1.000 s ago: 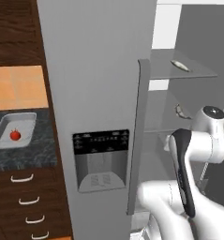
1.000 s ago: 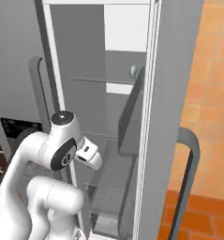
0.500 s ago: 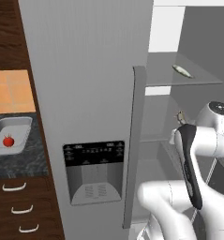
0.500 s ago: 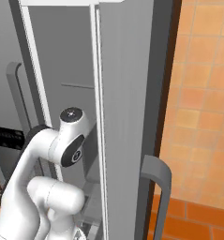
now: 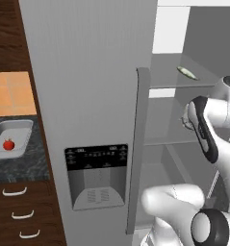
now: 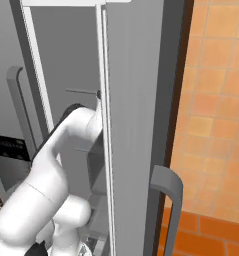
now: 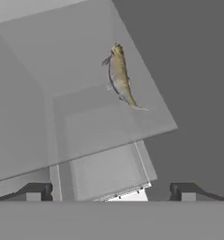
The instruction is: Place one tomato and one fish in each tupperware on the nearby counter, to pack two identical lunches.
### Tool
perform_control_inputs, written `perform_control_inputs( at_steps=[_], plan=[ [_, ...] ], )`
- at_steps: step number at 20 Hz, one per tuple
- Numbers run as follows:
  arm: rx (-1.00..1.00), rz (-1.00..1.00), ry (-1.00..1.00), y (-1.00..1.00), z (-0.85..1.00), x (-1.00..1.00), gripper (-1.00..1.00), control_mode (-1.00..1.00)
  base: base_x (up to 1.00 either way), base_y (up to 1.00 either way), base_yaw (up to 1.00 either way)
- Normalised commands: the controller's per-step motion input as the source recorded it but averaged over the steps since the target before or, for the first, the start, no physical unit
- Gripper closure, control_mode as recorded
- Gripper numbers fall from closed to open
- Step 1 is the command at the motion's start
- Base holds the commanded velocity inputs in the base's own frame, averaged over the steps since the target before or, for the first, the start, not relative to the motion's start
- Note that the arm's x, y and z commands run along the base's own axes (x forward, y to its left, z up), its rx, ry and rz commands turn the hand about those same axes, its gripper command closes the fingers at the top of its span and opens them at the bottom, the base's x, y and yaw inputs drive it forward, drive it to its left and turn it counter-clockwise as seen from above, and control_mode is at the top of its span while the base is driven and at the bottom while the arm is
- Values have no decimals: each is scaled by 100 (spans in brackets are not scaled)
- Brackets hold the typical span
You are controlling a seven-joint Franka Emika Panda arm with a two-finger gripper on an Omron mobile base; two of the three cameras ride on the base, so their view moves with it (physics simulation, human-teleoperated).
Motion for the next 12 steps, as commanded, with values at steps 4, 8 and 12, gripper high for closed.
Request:
perform_control_inputs(
  at_steps=[4,8,12],
  plan=[
    [-14,-2,3,-4,-71,99,-100,-100,0,0,0],
    [-6,-6,0,-61,-91,95,-100,-100,0,0,0],
    [2,-4,2,-70,-52,67,-100,-100,0,0,0]
  ],
)
